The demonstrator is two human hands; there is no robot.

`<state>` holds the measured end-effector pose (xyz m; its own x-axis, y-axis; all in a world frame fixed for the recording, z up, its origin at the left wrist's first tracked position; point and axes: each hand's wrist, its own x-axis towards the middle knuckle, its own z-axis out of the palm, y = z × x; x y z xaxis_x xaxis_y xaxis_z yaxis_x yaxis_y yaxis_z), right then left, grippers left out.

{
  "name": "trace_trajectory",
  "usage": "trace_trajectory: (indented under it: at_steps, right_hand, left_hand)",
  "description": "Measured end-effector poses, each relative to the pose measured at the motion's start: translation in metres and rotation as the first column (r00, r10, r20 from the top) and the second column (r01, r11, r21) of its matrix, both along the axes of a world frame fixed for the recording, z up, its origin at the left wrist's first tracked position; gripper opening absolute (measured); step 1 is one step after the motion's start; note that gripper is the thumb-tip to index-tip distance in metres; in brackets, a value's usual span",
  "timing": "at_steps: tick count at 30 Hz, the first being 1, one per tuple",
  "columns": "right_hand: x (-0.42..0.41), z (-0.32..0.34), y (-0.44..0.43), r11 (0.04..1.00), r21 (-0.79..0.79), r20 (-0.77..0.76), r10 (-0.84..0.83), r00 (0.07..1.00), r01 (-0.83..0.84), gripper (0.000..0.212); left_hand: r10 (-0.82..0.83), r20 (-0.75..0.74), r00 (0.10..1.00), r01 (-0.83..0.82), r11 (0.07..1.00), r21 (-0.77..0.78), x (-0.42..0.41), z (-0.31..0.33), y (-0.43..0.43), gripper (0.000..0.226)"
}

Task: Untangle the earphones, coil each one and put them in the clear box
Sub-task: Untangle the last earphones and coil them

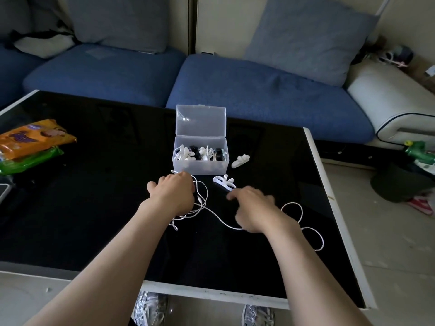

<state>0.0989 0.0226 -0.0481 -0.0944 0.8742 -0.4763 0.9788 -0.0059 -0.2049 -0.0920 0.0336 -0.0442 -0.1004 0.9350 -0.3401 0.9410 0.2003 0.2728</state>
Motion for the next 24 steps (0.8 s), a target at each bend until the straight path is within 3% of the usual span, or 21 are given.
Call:
trace_trajectory:
  at_steps: [2, 3, 8, 12, 15, 19, 21, 24]
  right_hand:
    - [-0.01, -0.005, -0.003, 0.998, -0.052, -0.213, 0.027, 0.977, -0.039, 0.06]
    - [-0.015, -0.012, -0.004, 0.996, -0.067, -0.248, 0.042, 0.968, -0.06, 0.056]
    - [-0.031, -0.042, -0.005, 0.977, 0.102, -0.06, 0.195, 0.979, -0.189, 0.031]
    - [-0.035, -0.043, -0.004, 0.968, 0.161, -0.024, 0.198, 0.98, -0.192, 0.014]
    - [-0.031, -0.041, -0.001, 0.993, 0.108, -0.128, 0.061, 0.99, -0.047, 0.008]
    - [-0.016, -0.022, 0.007, 0.977, 0.035, -0.364, -0.181, 0.914, 0.208, 0.024]
    - [-0.008, -0.016, 0.01, 0.972, -0.034, -0.345, -0.228, 0.91, 0.231, 0.035]
    - [0.003, -0.017, 0.013, 0.967, -0.043, -0.279, -0.254, 0.926, 0.253, 0.025]
  left_hand:
    - [-0.011, -0.001, 1.0, 0.011, 1.0, -0.007, -0.001, -0.001, 0.001, 0.049]
    - [-0.014, 0.0, 1.0, 0.014, 1.0, -0.009, -0.002, -0.002, 0.002, 0.05]
    - [-0.022, 0.016, 1.0, 0.022, 1.0, -0.008, -0.008, -0.004, 0.002, 0.048]
    - [-0.015, 0.038, 0.999, 0.014, 1.0, 0.016, -0.014, -0.002, 0.003, 0.048]
    - [-0.015, 0.035, 0.999, 0.014, 0.999, 0.034, -0.017, 0.0, 0.002, 0.043]
    - [-0.009, -0.043, 0.999, 0.012, 0.997, 0.073, -0.021, 0.002, 0.0, 0.042]
    - [-0.006, -0.071, 0.997, 0.012, 0.996, 0.086, -0.023, 0.002, 0.0, 0.044]
    - [-0.011, -0.124, 0.992, 0.022, 0.996, 0.085, -0.024, 0.0, 0.0, 0.048]
